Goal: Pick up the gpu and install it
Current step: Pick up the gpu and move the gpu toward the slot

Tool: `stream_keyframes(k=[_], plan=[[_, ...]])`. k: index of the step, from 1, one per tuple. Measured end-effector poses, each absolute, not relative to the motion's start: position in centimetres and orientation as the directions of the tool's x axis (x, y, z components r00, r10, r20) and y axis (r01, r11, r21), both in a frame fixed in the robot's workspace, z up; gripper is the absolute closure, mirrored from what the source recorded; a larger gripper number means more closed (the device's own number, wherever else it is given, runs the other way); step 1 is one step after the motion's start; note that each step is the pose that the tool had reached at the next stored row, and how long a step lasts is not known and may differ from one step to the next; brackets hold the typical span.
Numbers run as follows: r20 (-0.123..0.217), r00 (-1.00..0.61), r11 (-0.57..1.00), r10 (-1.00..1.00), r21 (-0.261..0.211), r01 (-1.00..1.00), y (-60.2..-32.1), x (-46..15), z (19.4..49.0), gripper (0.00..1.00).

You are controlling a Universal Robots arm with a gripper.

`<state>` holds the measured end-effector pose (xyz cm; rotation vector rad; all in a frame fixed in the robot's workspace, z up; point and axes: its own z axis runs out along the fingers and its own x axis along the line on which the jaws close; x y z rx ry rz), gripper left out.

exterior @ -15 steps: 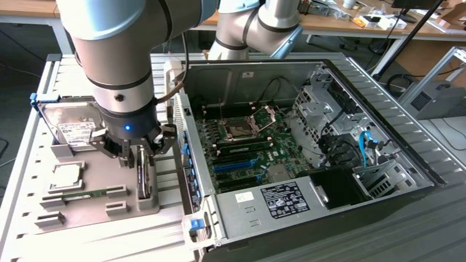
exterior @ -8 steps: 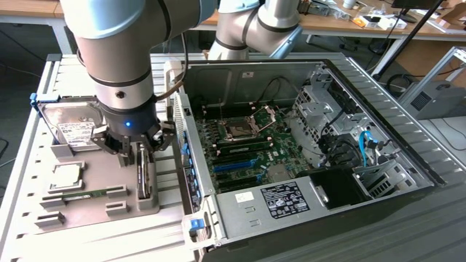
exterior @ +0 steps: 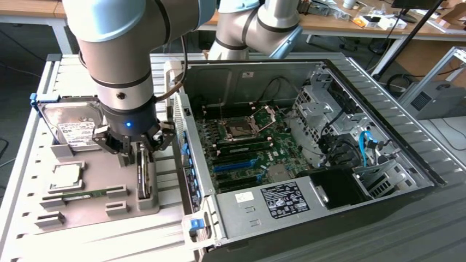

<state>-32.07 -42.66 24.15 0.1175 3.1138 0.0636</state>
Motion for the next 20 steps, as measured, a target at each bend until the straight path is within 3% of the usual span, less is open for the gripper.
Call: stream_keyframes(k=[8, 10, 11, 20], plan=[[-0.023, -0.997, 0.996, 0.076, 0.041, 0.075, -42.66, -32.07, 24.15, 0.59], [-0.023, -0.997, 0.996, 0.076, 0.041, 0.075, -42.66, -32.08, 24.15, 0.72], [-0.023, -0.997, 0.996, 0.076, 0.041, 0.075, -42.66, -32.08, 24.16, 0.73], [-0.023, -0.997, 0.996, 0.076, 0.042, 0.075, -42.66, -32.07, 24.15, 0.73]])
